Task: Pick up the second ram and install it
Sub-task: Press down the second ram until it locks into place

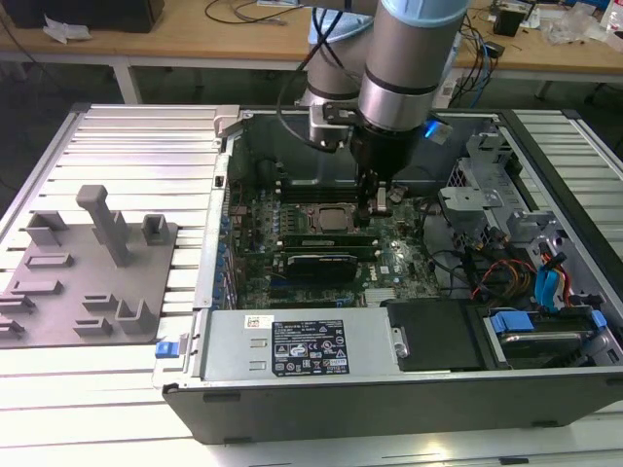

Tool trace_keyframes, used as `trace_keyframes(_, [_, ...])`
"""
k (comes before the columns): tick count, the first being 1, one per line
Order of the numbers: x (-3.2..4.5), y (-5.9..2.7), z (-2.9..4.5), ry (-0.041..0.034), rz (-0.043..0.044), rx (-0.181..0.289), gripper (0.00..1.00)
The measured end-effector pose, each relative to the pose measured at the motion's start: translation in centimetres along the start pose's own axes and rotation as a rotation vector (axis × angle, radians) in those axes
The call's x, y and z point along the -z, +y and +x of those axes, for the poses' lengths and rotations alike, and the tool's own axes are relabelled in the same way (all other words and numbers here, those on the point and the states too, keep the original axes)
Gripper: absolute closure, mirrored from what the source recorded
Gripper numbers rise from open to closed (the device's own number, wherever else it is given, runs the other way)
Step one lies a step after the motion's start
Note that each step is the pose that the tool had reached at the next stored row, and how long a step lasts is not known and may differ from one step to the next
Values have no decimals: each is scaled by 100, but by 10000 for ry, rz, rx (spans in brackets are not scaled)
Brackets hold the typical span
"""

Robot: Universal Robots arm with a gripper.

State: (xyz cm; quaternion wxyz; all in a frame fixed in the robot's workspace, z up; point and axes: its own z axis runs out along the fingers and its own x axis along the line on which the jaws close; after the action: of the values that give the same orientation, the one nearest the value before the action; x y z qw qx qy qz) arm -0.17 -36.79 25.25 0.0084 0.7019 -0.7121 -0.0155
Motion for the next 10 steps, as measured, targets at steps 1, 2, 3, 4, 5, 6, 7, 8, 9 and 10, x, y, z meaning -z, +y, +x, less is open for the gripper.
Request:
trace_keyframes(1, [-3, 69, 0, 0, 5, 1, 92])
trace_keyframes(2, [-5, 131, 0, 1, 8, 1, 92])
trace_keyframes(3, [-11, 220, -1, -3, 16, 0, 92])
trace_keyframes(4, [-13, 297, 1, -1, 19, 0, 92])
trace_keyframes(5, [-15, 323, 1, -2, 21, -1, 92])
trace_keyframes(6, [-16, 346, 1, -1, 21, 0, 92])
trace_keyframes(7, [-20, 389, 2, 0, 23, 0, 92])
trace_keyframes(8, [-23, 442, 3, 0, 26, -3, 92])
trace_keyframes(9, [-27, 488, 3, -1, 29, -1, 92])
trace_keyframes(10, [-32, 536, 4, -1, 31, -2, 92])
